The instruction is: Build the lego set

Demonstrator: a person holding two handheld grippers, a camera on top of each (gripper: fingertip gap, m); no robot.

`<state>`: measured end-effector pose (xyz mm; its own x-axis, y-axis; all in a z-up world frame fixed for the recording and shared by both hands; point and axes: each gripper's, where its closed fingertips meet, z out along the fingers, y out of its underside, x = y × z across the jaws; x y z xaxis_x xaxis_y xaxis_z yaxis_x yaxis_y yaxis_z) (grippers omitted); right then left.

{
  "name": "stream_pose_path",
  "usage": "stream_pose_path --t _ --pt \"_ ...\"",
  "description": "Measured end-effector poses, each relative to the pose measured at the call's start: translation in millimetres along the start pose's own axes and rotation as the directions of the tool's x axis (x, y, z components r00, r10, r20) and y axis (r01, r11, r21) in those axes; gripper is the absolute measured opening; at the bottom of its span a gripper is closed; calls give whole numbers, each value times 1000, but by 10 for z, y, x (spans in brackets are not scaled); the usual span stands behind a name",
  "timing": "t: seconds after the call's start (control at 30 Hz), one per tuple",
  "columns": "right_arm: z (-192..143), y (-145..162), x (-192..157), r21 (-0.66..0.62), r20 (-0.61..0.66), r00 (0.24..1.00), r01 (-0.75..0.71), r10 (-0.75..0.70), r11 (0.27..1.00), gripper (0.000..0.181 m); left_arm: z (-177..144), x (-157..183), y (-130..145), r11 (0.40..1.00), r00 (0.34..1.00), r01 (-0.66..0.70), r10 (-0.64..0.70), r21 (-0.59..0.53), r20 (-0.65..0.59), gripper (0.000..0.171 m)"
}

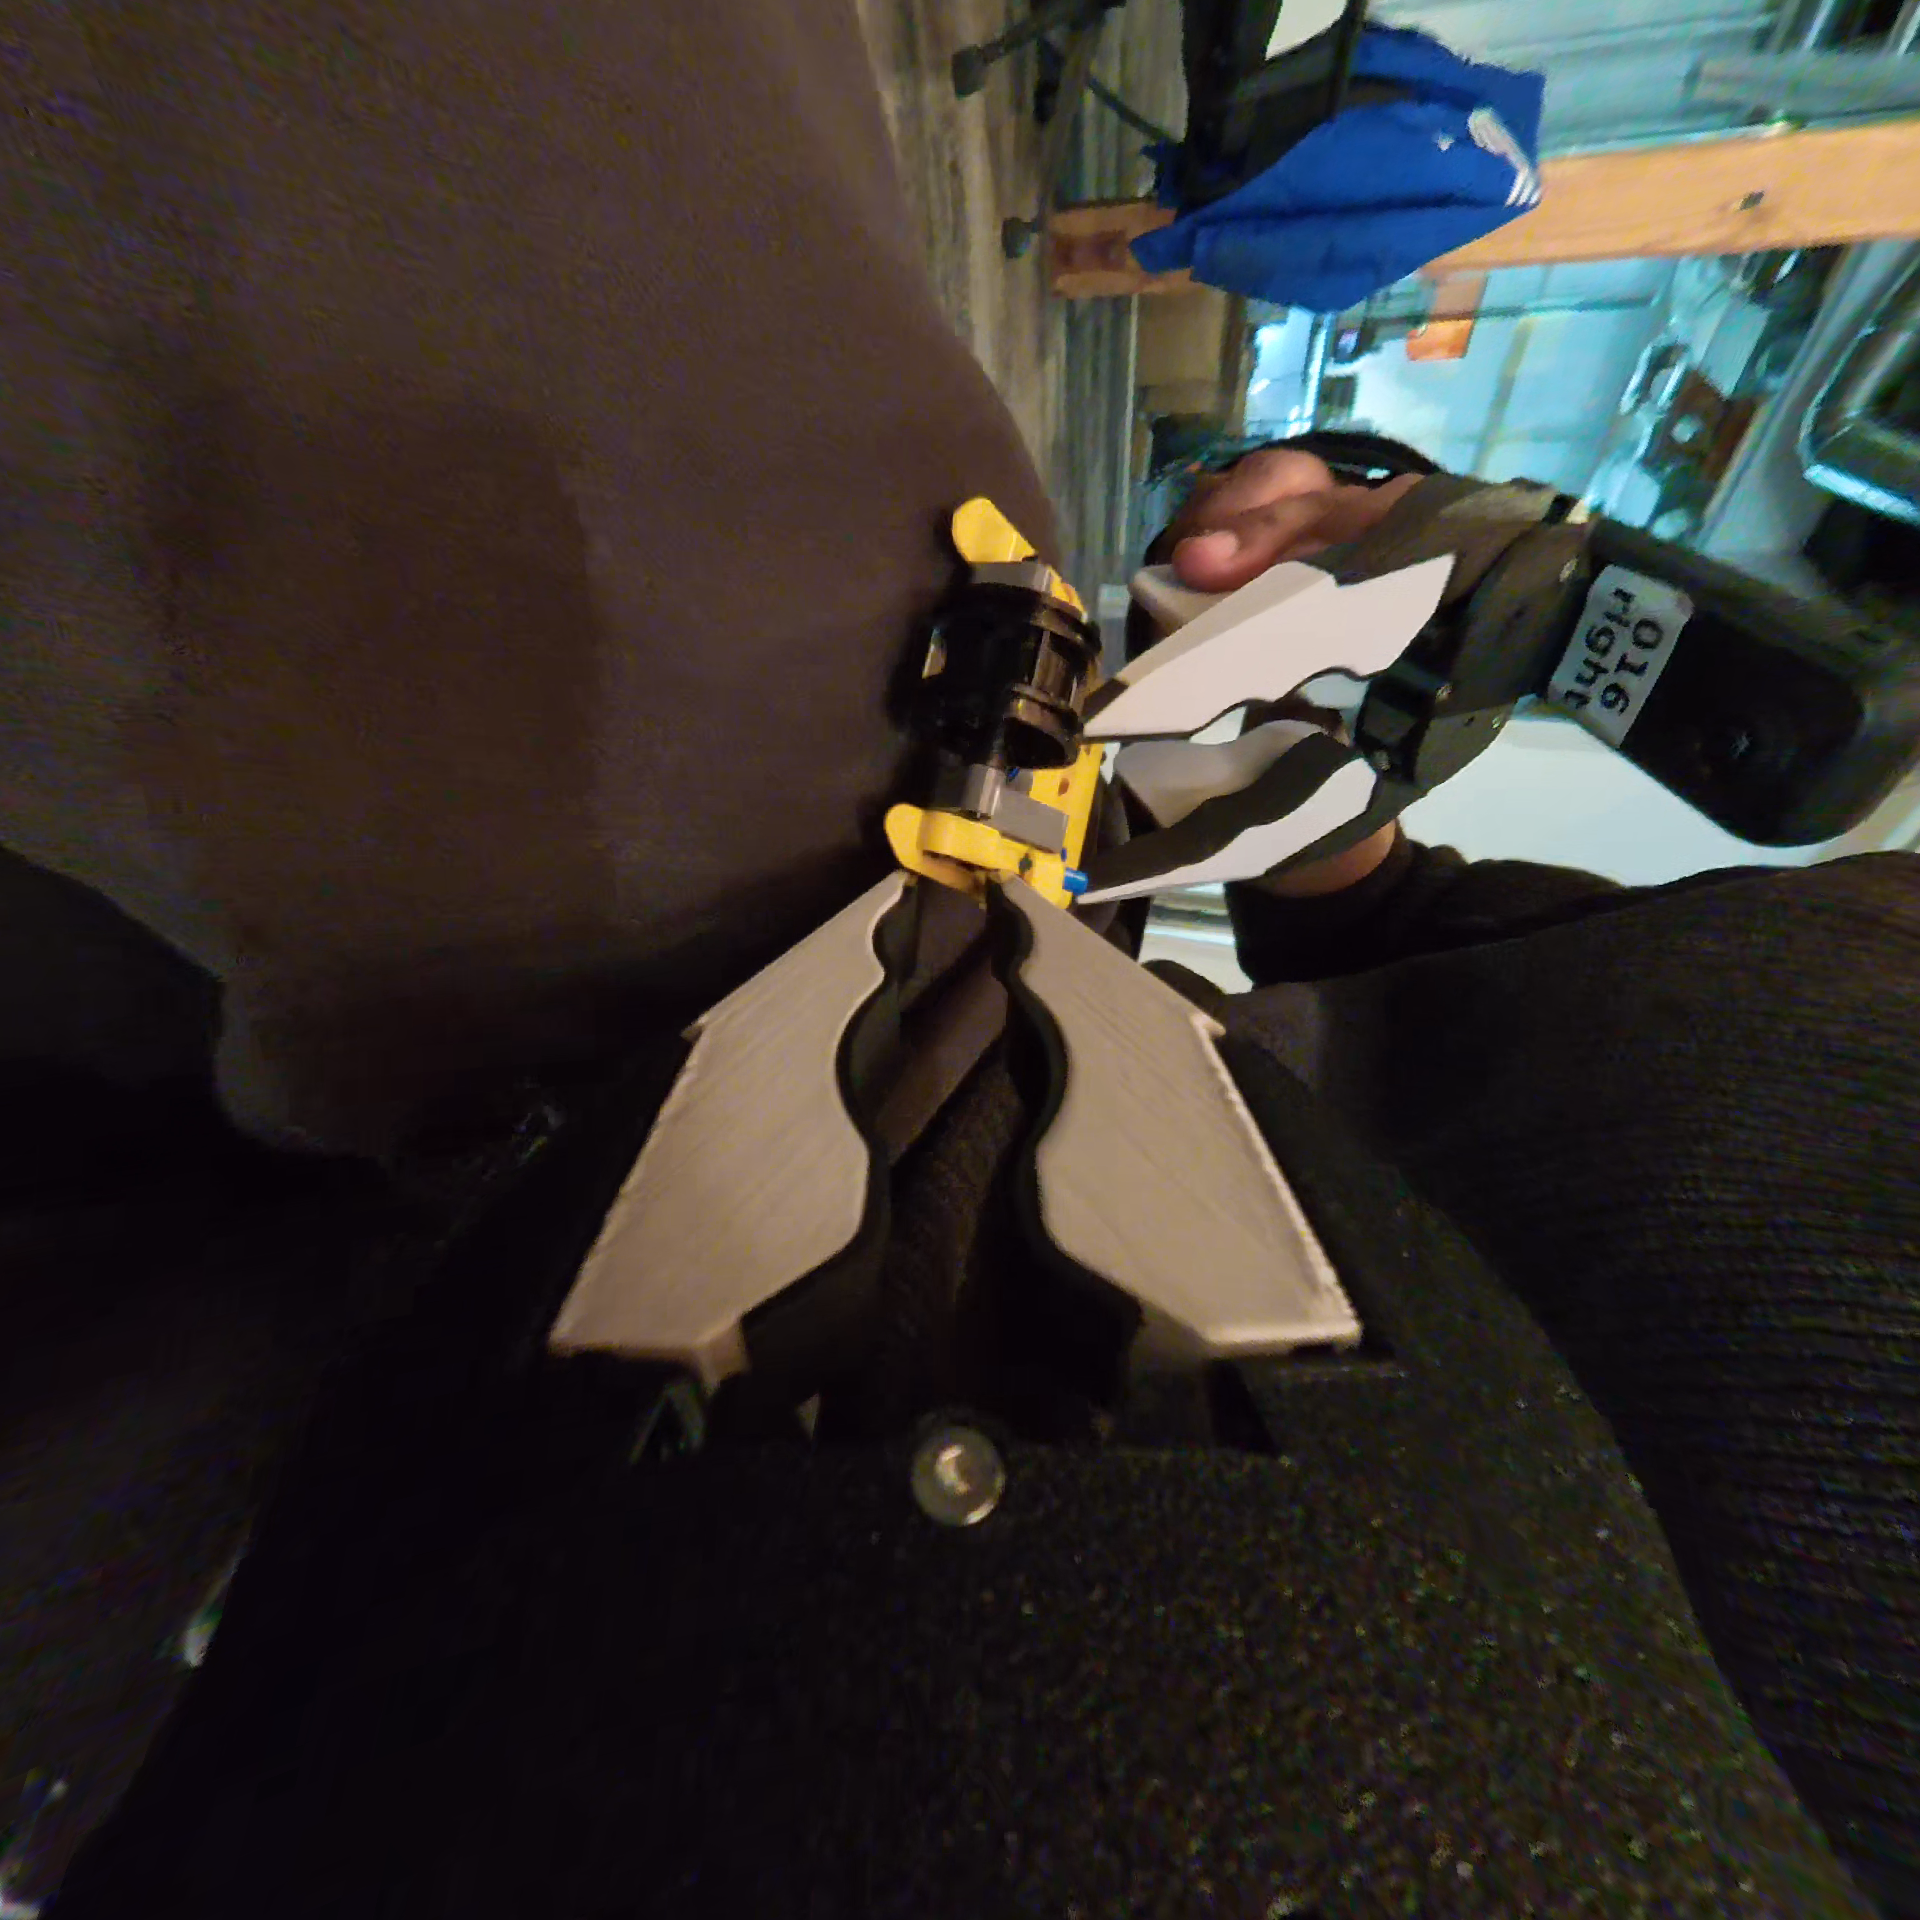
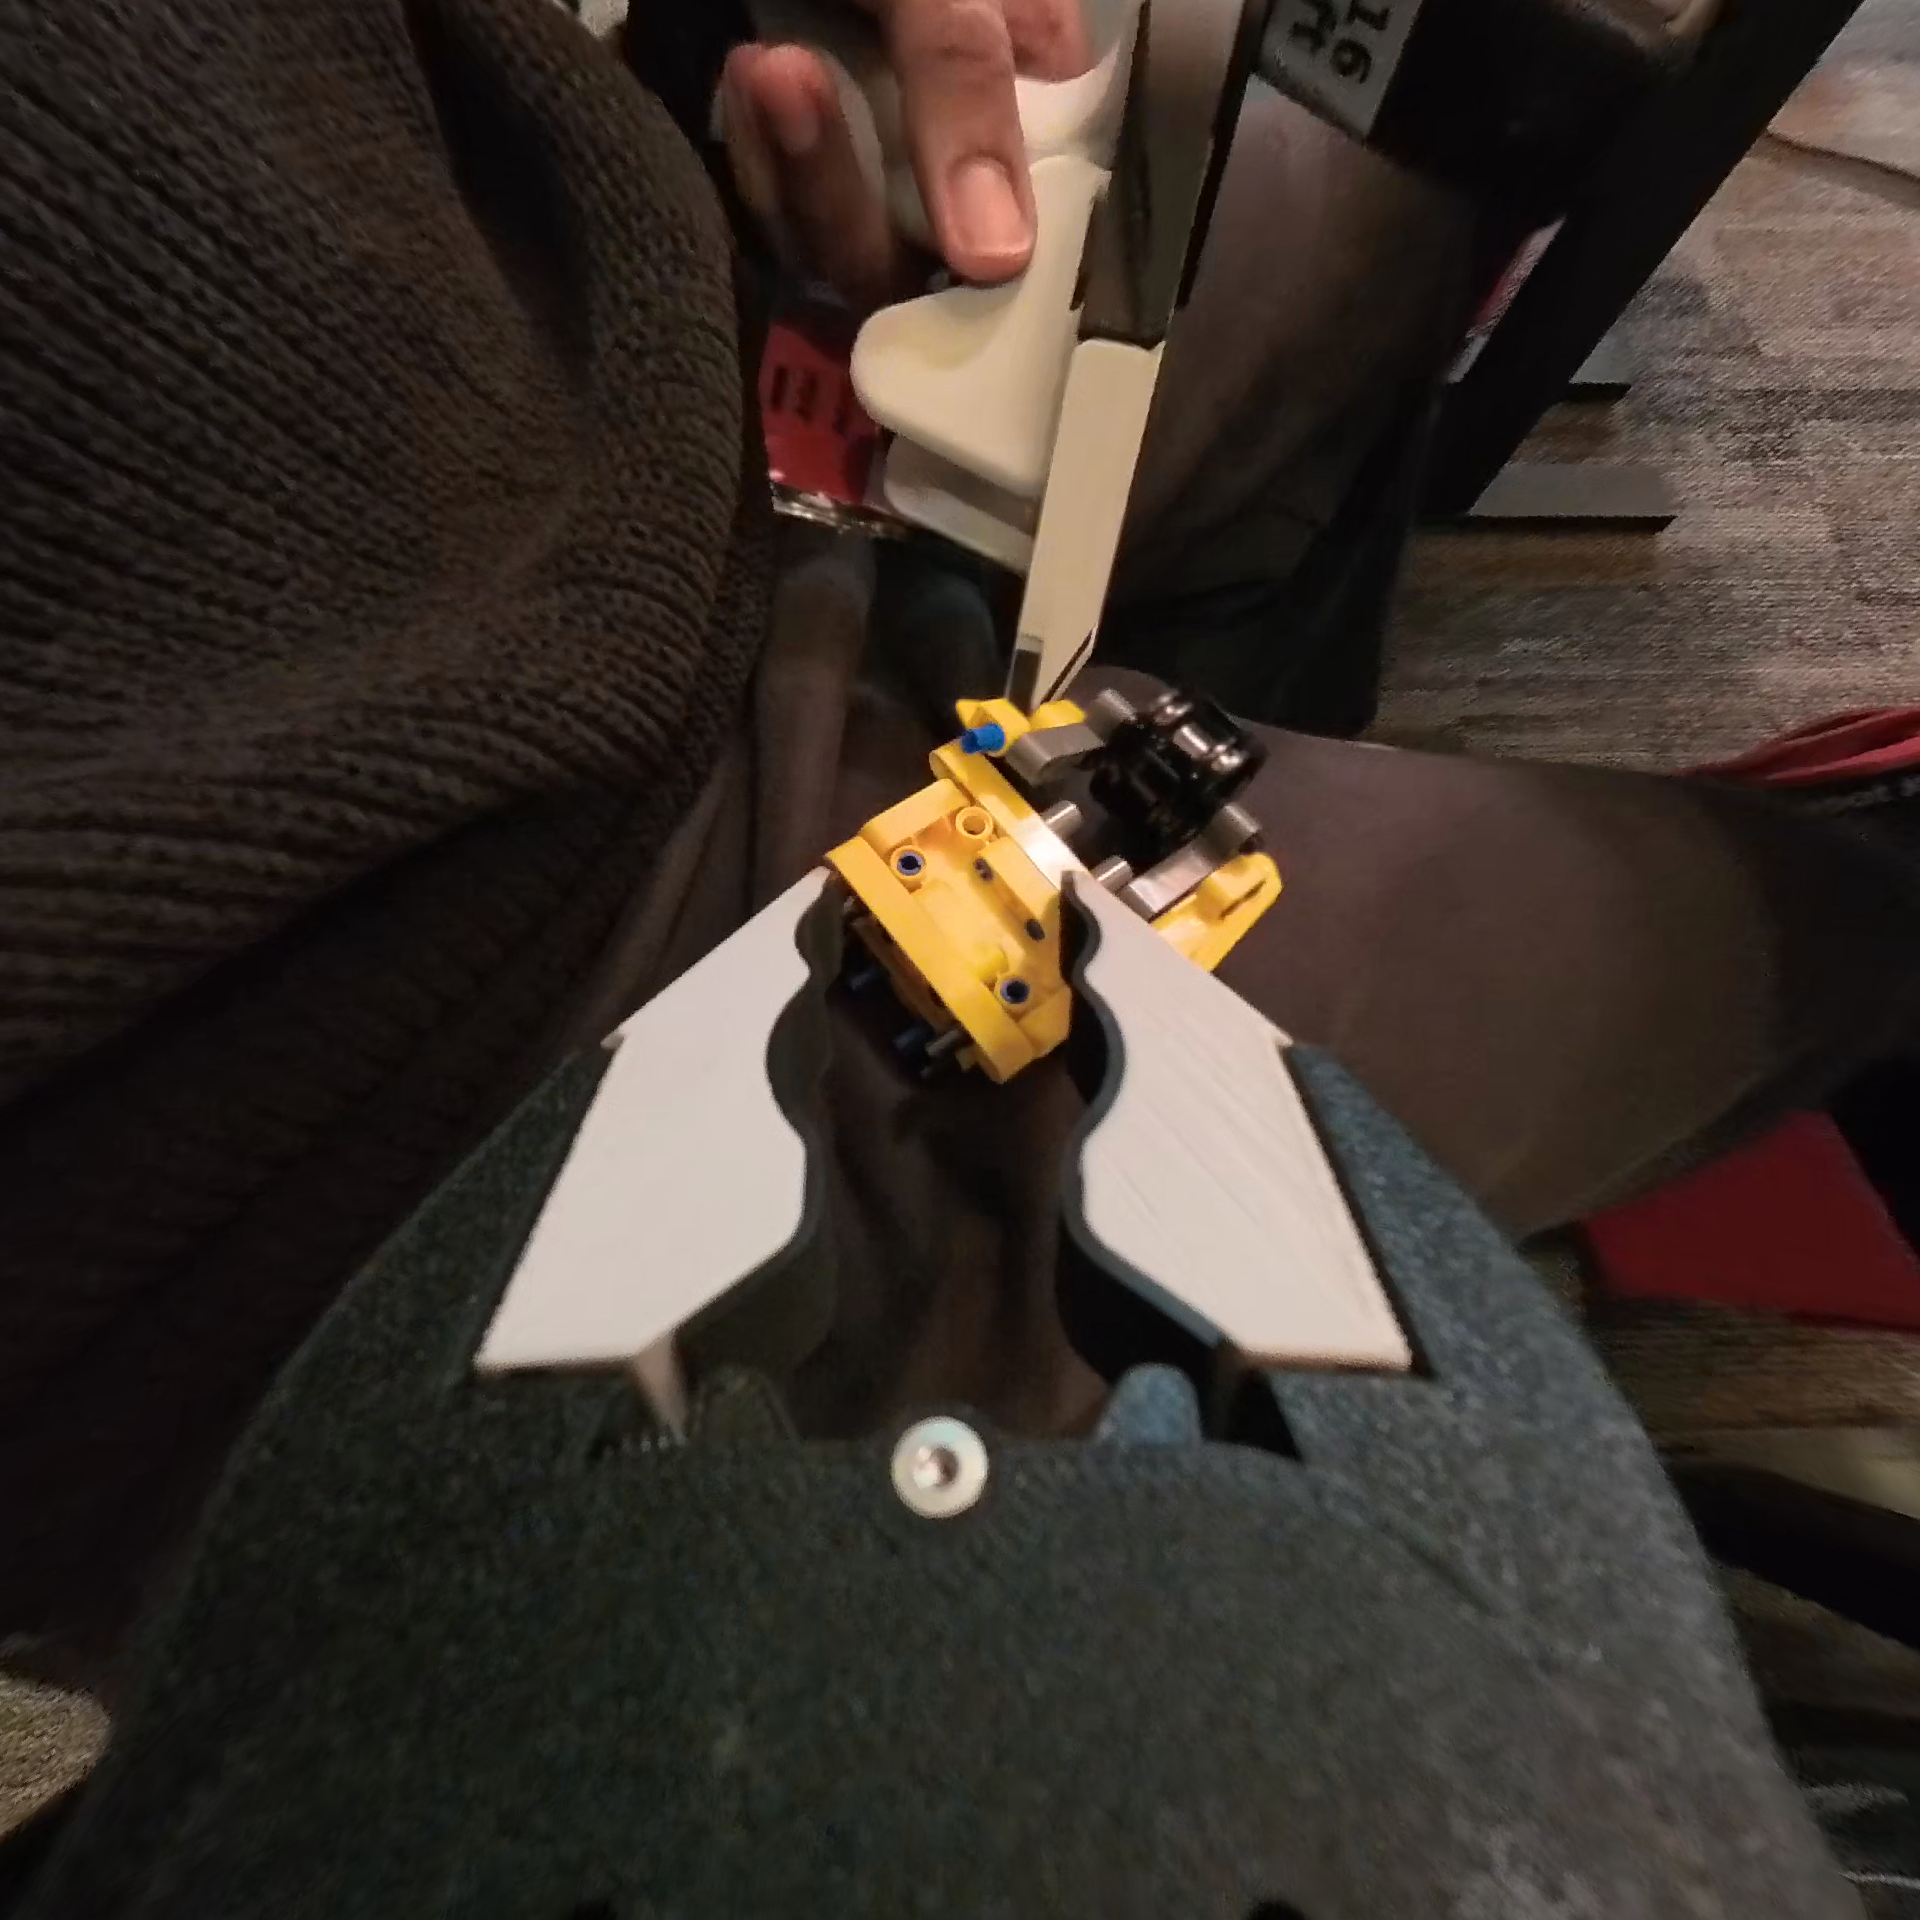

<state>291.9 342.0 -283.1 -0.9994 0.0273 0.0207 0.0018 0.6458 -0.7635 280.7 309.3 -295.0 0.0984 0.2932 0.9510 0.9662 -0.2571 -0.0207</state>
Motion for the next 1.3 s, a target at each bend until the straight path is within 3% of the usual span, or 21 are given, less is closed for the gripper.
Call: stream_pose_path --t 0.13,0.3,0.53,0.9,1.3 --pt "-47 43 -184 10 8 1000 -11 11 1000 40 113 86 102 993 992 73 -63 92 -112 14" --pt "-81 61 -317 18 6 1000 -12 12 1000 39 149 142 181 984 987 79 -54 162 -151 15" --pt "-72 55 -332 4 -7 1000 -2 2 1000 39 144 122 152 975 992 53 -26 217 -123 9" --pt "-10 56 -275 -14 33 998 -49 49 999 39 98 49 10 958 995 -99 101 269 5 1" --pt "10 67 -243 -27 64 995 -75 76 997 39 122 21 -12 962 992 71 -40 263 -120 1"
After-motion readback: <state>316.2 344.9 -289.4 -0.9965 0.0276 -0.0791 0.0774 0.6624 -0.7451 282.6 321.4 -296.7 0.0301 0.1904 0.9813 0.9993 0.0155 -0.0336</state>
